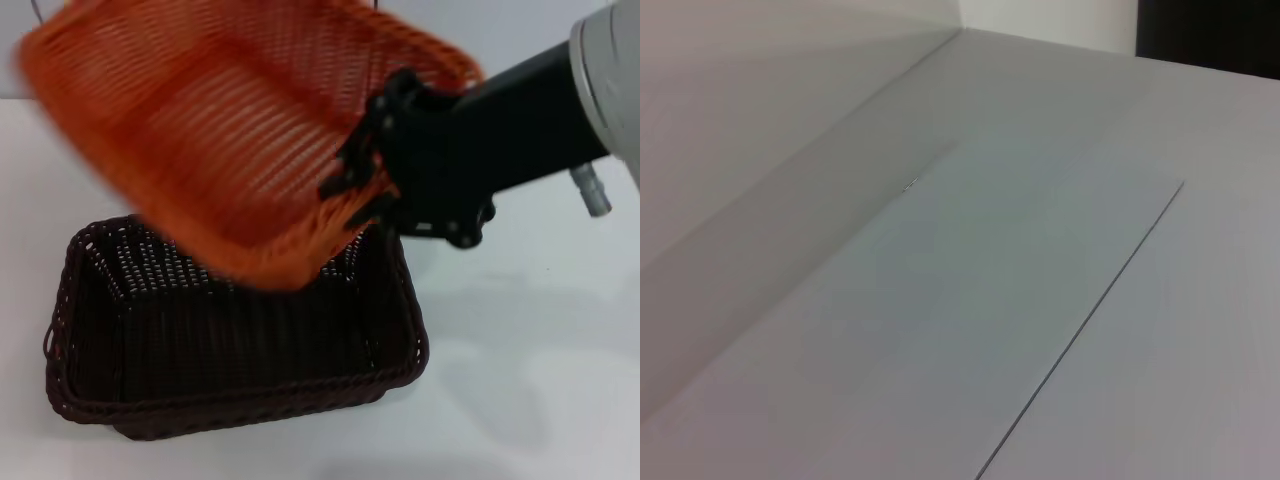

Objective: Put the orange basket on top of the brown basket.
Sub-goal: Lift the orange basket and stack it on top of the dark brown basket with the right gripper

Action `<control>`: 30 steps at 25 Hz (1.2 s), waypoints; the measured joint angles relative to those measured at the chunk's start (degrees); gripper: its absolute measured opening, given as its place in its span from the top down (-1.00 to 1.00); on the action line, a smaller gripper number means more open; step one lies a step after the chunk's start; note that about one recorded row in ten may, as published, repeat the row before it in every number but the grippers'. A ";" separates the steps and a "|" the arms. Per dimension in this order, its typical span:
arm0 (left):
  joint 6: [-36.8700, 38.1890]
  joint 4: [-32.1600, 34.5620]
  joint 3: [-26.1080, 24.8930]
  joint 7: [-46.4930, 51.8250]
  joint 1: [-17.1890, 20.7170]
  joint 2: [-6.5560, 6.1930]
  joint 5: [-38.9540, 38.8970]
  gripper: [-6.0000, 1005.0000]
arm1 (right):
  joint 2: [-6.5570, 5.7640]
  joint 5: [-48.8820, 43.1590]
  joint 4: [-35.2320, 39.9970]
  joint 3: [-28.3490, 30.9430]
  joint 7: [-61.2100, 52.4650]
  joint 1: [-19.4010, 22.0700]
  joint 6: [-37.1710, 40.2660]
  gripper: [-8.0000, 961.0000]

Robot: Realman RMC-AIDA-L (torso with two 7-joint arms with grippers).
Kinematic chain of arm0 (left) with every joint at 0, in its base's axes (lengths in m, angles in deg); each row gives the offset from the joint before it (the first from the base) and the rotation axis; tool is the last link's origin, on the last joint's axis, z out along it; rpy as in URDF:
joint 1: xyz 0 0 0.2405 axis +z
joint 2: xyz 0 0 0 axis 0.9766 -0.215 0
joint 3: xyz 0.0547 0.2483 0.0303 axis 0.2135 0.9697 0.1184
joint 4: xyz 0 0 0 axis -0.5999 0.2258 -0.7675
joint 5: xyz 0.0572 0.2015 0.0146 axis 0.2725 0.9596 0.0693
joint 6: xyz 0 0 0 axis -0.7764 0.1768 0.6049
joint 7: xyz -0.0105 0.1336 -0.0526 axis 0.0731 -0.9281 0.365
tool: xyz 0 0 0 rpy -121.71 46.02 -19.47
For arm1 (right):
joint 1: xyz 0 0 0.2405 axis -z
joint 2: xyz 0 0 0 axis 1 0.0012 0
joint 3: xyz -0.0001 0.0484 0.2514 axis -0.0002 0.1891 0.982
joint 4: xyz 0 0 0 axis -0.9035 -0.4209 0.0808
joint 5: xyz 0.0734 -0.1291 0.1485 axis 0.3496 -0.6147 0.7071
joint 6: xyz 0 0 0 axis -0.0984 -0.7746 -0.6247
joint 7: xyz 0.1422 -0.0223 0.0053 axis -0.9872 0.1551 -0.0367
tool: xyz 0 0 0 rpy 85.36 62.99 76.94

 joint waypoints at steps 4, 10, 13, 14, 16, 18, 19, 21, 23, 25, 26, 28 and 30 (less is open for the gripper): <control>-1.03 0.69 -0.04 -0.13 0.00 0.03 -0.16 -0.30 | 0.04 3.84 2.67 0.88 8.51 1.04 0.38 0.65; -2.78 1.43 -0.09 -0.24 0.41 0.05 -0.21 -0.30 | -0.18 11.26 11.37 4.43 24.41 2.49 -0.48 0.65; -2.78 1.62 -0.09 -0.25 0.42 0.10 -0.24 -0.30 | -0.21 11.64 12.80 4.83 27.67 3.39 -0.75 0.65; -2.84 1.79 -0.09 -0.25 0.41 0.12 -0.25 -0.30 | -0.21 11.70 13.28 4.99 28.77 3.87 -0.88 0.65; -2.93 1.97 -0.09 -0.26 0.35 0.13 -0.26 -0.30 | -0.30 12.40 14.61 5.91 31.80 5.46 -1.90 0.65; -3.02 2.31 -0.09 -0.37 0.07 0.12 -0.28 -0.30 | -0.57 13.13 15.25 6.20 33.02 6.11 -2.23 0.65; -3.12 2.46 -0.09 -0.37 -0.01 0.13 -0.26 -0.30 | -1.02 14.27 16.17 6.45 34.38 6.82 -2.39 0.65; -3.56 2.86 -0.09 -0.38 -0.14 0.13 -0.27 -0.30 | -2.67 17.28 18.83 6.84 37.44 7.90 -2.47 0.65; -4.36 3.49 -0.09 -0.38 -0.29 0.13 -0.27 -0.30 | -4.41 20.00 21.92 7.15 39.96 8.34 -2.47 0.65; -5.95 4.93 -0.08 -0.38 -0.42 0.17 -0.25 -0.30 | -6.26 21.37 27.41 7.93 43.03 7.60 -2.48 0.65; -5.95 4.93 -0.08 -0.38 -0.42 0.17 -0.25 -0.30 | -6.26 21.37 27.41 7.93 43.03 7.60 -2.48 0.65; -6.79 5.83 -0.09 -0.38 -0.44 0.22 -0.25 -0.30 | -6.73 20.49 30.24 8.60 44.31 6.53 -2.47 0.65; -7.50 6.89 -0.08 -0.40 -0.41 0.27 -0.27 -0.30 | -7.44 18.20 34.66 9.78 46.15 4.16 -2.47 0.65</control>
